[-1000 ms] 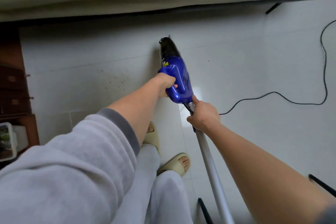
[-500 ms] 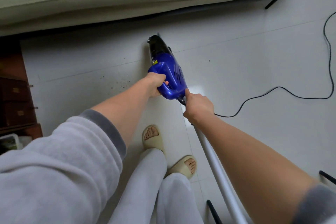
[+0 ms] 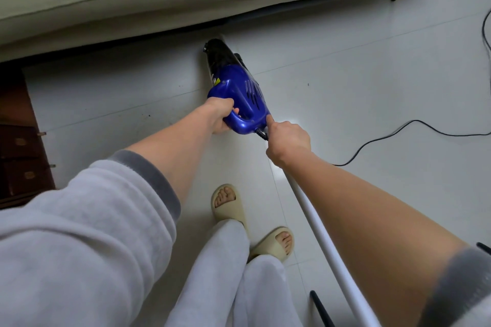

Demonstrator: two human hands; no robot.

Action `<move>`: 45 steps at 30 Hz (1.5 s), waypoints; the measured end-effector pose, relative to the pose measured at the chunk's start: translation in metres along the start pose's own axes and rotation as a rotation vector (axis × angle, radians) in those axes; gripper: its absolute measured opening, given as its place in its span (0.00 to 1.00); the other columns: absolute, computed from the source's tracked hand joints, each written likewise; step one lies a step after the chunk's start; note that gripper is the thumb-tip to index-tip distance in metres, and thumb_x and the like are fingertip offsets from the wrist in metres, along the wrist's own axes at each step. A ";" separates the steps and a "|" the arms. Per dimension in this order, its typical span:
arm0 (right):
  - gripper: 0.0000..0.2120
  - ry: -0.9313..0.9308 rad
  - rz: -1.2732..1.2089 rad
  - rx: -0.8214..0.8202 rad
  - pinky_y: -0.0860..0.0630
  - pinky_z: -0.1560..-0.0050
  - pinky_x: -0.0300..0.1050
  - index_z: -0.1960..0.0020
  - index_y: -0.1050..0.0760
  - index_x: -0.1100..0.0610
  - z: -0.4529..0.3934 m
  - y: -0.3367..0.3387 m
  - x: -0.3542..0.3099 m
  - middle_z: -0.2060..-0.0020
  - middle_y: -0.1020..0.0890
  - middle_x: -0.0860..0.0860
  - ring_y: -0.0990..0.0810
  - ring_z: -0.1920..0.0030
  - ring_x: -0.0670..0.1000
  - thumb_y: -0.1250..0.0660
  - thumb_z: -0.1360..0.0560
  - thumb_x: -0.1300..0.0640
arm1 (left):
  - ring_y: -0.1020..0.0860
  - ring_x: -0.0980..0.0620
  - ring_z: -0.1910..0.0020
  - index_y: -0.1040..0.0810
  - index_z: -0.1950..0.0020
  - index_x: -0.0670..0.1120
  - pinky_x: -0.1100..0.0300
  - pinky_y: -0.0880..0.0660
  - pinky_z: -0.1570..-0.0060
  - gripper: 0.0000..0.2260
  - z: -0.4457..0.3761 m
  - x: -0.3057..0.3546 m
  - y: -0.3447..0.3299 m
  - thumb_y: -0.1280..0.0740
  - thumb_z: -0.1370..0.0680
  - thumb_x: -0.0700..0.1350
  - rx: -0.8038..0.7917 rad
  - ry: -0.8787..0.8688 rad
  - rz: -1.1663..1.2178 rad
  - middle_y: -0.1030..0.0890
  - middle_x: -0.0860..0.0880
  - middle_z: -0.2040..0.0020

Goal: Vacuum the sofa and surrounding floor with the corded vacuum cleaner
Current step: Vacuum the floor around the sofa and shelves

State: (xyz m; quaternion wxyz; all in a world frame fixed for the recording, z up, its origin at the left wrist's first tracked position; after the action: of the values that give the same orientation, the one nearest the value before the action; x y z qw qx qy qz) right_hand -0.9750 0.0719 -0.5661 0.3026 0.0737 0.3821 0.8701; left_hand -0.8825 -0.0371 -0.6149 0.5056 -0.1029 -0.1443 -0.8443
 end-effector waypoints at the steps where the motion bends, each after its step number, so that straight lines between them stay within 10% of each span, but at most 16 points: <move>1: 0.21 -0.007 0.000 0.002 0.34 0.60 0.45 0.34 0.37 0.57 -0.001 0.000 0.003 0.57 0.28 0.53 0.31 0.57 0.56 0.40 0.27 0.66 | 0.26 0.56 0.64 0.29 0.42 0.43 0.59 0.25 0.53 0.08 -0.001 0.001 -0.004 0.42 0.20 0.35 -0.011 -0.002 -0.002 0.26 0.49 0.61; 13: 0.26 0.008 0.103 0.044 0.30 0.61 0.48 0.28 0.42 0.58 -0.009 -0.016 -0.004 0.48 0.22 0.56 0.23 0.50 0.59 0.42 0.26 0.68 | 0.25 0.55 0.65 0.29 0.33 0.40 0.61 0.26 0.67 0.15 -0.018 -0.016 0.002 0.42 0.20 0.36 -0.030 -0.051 0.044 0.26 0.49 0.62; 27: 0.25 0.083 0.069 0.049 0.30 0.60 0.47 0.29 0.40 0.58 -0.006 -0.029 -0.009 0.48 0.22 0.56 0.23 0.48 0.58 0.41 0.25 0.66 | 0.28 0.56 0.68 0.29 0.55 0.44 0.62 0.26 0.67 0.07 -0.015 -0.026 0.014 0.43 0.21 0.35 0.050 -0.002 0.026 0.27 0.49 0.65; 37: 0.23 -0.109 -0.090 -0.008 0.39 0.72 0.42 0.36 0.37 0.54 0.031 -0.040 0.047 0.66 0.31 0.51 0.30 0.60 0.57 0.39 0.29 0.67 | 0.26 0.55 0.65 0.29 0.37 0.40 0.57 0.25 0.54 0.12 0.010 -0.036 -0.046 0.42 0.20 0.36 -0.094 -0.062 -0.072 0.26 0.48 0.63; 45: 0.23 -0.056 -0.040 -0.046 0.38 0.72 0.43 0.39 0.36 0.54 0.046 -0.036 0.045 0.61 0.26 0.52 0.28 0.60 0.56 0.37 0.31 0.67 | 0.25 0.54 0.64 0.30 0.34 0.41 0.56 0.24 0.54 0.14 0.019 -0.053 -0.035 0.40 0.21 0.36 -0.067 -0.034 -0.013 0.25 0.48 0.62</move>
State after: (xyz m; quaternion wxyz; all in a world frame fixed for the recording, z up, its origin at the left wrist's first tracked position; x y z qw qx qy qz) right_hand -0.9774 0.1453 -0.5647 0.3322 0.0835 0.3546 0.8700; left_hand -0.8883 0.0287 -0.6189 0.4939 -0.1334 -0.1252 -0.8501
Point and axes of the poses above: each hand's wrist, its own z-axis away from the middle knuckle, its own y-axis out of the back of the hand, x = y × z, the point moved 5 cm from there along -z, towards the middle knuckle
